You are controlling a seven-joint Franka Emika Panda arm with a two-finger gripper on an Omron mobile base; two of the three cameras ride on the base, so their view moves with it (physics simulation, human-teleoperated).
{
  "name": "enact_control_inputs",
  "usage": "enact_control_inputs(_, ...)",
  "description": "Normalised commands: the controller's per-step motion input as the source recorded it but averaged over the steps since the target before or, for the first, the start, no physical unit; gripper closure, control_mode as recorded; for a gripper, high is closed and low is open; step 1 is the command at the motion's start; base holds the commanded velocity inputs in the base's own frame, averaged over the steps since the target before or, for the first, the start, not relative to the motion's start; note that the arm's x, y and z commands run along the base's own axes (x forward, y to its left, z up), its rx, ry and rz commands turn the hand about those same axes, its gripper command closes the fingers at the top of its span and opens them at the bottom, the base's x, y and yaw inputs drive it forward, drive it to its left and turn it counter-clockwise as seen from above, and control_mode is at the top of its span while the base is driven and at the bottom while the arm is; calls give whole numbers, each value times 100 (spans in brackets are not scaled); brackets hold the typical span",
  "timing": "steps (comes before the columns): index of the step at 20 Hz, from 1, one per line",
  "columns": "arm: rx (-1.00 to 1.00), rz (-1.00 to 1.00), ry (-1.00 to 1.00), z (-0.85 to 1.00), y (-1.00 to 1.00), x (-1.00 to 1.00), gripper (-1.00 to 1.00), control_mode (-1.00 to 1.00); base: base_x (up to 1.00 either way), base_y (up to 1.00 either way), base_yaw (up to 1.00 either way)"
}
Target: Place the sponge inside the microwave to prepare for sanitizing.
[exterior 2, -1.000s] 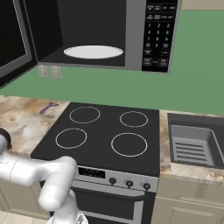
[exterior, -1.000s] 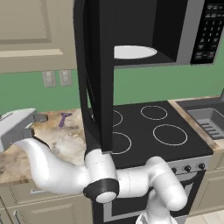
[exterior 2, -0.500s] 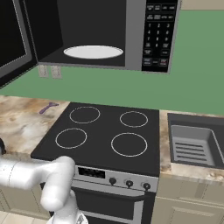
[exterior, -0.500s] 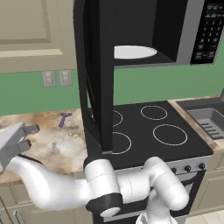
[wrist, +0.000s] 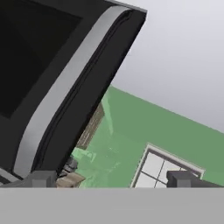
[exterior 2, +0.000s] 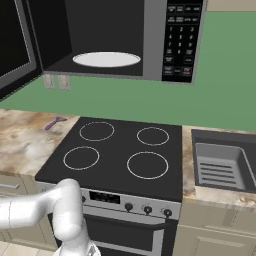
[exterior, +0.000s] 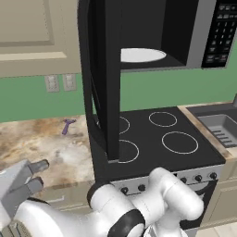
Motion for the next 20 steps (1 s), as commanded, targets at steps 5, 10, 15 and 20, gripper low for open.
enact_control_inputs(5,31,7,13,14,-4,-70,-100,-100,0,0,0)
enact_control_inputs(10,45,13,11,16,-40,-50,-100,-100,0,0,0)
enact_control_inputs(15,57,10,15,25,-70,-20,-100,-100,0,0,0)
enact_control_inputs(20,65,10,30,5,-95,-2,-100,-100,0,0,0)
